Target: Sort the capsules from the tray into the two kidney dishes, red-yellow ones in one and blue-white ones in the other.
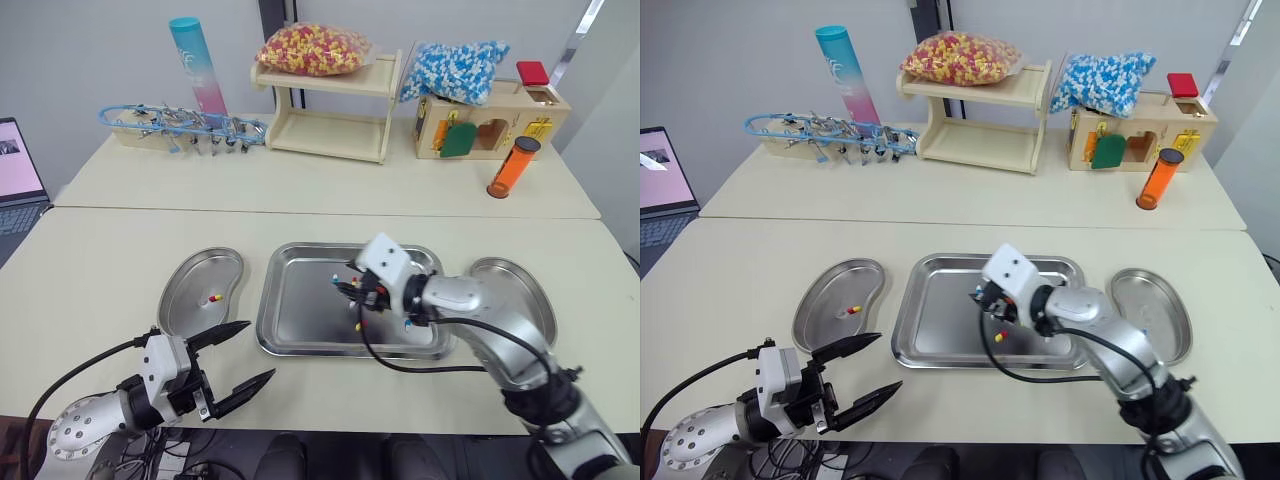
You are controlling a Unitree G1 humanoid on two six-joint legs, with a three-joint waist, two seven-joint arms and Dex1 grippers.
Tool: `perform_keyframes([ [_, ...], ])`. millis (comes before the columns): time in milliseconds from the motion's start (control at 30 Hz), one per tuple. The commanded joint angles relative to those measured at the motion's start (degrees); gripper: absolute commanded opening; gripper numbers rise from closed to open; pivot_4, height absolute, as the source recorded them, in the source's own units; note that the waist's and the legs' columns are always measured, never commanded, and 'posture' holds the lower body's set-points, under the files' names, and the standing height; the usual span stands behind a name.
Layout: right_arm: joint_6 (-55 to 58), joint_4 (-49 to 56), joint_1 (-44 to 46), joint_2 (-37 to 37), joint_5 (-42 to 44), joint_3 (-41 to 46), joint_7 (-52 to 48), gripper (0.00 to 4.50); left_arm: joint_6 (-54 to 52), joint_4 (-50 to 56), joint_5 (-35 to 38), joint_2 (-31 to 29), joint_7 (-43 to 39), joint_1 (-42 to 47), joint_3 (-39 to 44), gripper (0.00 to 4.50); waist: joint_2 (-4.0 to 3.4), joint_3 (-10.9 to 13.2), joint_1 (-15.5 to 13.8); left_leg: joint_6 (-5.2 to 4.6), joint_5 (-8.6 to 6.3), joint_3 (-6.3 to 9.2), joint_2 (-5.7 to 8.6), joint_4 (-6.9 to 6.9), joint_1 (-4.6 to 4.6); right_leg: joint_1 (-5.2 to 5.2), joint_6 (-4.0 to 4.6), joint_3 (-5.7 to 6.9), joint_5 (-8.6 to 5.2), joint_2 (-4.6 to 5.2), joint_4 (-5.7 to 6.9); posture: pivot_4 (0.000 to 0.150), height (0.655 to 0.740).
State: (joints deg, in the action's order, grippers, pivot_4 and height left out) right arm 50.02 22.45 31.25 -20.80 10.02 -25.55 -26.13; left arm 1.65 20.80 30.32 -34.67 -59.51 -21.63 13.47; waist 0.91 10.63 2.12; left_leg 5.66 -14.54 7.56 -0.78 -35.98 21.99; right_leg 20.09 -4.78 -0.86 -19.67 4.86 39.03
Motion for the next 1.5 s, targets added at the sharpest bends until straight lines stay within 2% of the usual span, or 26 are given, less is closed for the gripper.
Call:
perform_keyframes([
  [33, -0.29, -4.29, 1.39, 2.53, -3.84, -1.94, 2.86, 2.29, -0.06, 2.19, 0.45, -0.44, 0.1, -0.1, 0.14, 4.5, 0.01, 0.0, -0.21, 0.0, 0.0, -0.02, 0.0, 0.0, 0.01, -0.01, 0.0, -0.01, 0.0, 0.0, -0.03, 0.15, 0.74],
  [367, -2.84, -12.68, 1.04, 7.81, -8.77, -2.4, 5.78, 2.29, -1.64, 3.68, 0.74, -0.85, 0.61, 0.14, 0.61, 4.5, -0.01, 0.01, 0.22, 0.0, 0.0, -0.03, 0.0, 0.01, 0.0, 0.08, 0.01, -0.06, 0.0, 0.0, 0.03, 0.15, 0.74],
  [900, -0.97, -19.73, 0.37, 13.93, -9.65, 1.41, 7.3, 2.29, -2.25, 3.7, 0.24, -0.9, 0.83, 1.09, 0.56, 4.5, -0.02, 0.0, 0.74, -0.01, 0.0, -0.03, 0.0, 0.01, -0.02, 0.07, 0.01, -0.07, 0.0, -0.01, 0.05, 0.15, 0.74],
  [933, -0.99, -19.71, 0.24, 13.87, -9.73, 1.44, 7.16, 1.87, -2.18, 3.71, 0.16, -0.85, 0.87, 1.03, 0.54, 4.5, -0.03, -0.01, 0.78, -0.01, 0.0, -0.03, 0.0, 0.01, -0.03, 0.07, 0.01, -0.07, 0.0, -0.01, 0.06, 0.15, 0.74],
  [967, -0.96, -19.64, 0.18, 13.79, -9.76, 1.44, 6.97, 1.72, -2.19, 3.74, 0.12, -0.84, 0.95, 1.03, 0.52, 4.5, -0.03, -0.01, 0.79, -0.01, 0.0, -0.03, 0.0, 0.01, -0.04, 0.07, 0.01, -0.07, 0.0, -0.01, 0.06, 0.15, 0.74],
  [1167, -0.24, -17.2, -0.38, 14.1, -9.36, 1.65, 6.46, 0.02, -2.16, 3.97, -0.1, -0.78, 1.54, 0.86, 0.32, 4.5, -0.03, -0.01, 0.92, -0.01, 0.0, -0.03, 0.0, 0.02, -0.04, 0.07, 0.01, -0.08, 0.0, -0.01, 0.06, 0.15, 0.74],
  [1333, -0.46, -10.38, -0.43, 13.37, -7.84, 0.44, 3.28, 0.02, -2.13, 3.94, -0.14, -0.79, 1.68, 0.91, 0.21, 4.5, -0.04, 0.01, 1.02, -0.01, 0.0, -0.04, 0.0, 0.02, -0.01, 0.09, 0.01, -0.09, 0.0, -0.01, 0.05, 0.15, 0.74],
  [1500, -0.24, -2.75, 0.22, 10.11, -4.6, 3.06, -1.28, 0.02, -2.2, 3.72, -0.04, -0.97, 1.35, 1.38, 0.06, 4.5, -0.04, 0.01, 0.99, -0.01, -0.01, -0.03, 0.0, 0.02, 0.01, 0.1, 0.0, -0.07, 0.0, -0.01, 0.03, 0.15, 0.74],
])
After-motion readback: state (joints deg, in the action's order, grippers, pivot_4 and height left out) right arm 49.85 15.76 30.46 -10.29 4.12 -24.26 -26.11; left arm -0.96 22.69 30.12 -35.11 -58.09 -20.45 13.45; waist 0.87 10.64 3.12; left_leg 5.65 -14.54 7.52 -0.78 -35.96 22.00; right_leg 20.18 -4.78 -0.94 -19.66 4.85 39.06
